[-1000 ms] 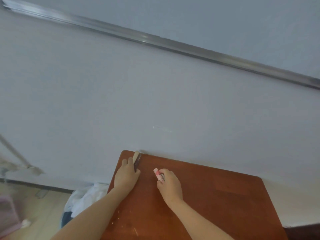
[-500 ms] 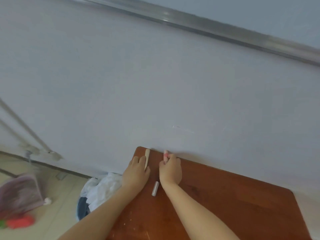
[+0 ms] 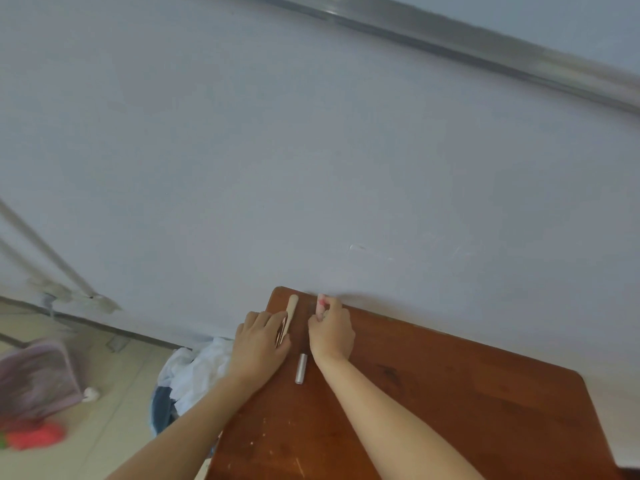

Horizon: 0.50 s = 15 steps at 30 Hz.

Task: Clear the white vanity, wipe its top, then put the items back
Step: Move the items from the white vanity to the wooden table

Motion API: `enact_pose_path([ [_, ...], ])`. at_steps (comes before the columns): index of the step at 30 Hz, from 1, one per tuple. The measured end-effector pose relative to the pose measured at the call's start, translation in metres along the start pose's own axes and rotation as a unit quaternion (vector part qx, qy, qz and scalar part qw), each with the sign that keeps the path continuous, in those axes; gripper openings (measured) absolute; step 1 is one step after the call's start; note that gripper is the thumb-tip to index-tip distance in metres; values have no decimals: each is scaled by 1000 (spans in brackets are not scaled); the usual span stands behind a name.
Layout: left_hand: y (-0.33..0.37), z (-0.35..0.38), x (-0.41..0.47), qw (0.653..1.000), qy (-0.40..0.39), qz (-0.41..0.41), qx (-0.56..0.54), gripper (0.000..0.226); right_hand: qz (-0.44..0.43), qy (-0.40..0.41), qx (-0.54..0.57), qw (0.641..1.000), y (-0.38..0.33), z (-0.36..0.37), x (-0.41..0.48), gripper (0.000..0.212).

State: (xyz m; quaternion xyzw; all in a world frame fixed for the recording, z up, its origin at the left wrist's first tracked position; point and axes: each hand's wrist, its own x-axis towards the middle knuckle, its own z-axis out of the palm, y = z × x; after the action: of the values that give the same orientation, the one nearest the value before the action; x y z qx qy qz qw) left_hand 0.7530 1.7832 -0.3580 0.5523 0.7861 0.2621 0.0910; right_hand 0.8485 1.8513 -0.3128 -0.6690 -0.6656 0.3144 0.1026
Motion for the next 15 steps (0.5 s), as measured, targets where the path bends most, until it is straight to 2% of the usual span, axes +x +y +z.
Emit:
enact_pose_path([
  [4,-4,-3,-1,1000,0,-12,-2,39,-37,-4,18,999,3,0,1,32],
  [9,-4,0,-4,1000,2,0,12,39,-96,37,-76,992,19,-7,-3,34],
  [11,-4,1,-6,1000,0,-2,9,39,-100,41,-81,991,19,-6,-3,34],
  [15,-7,0,-8,1000,2,16,19,38,-132,8,-84,988,10,-2,2,27],
])
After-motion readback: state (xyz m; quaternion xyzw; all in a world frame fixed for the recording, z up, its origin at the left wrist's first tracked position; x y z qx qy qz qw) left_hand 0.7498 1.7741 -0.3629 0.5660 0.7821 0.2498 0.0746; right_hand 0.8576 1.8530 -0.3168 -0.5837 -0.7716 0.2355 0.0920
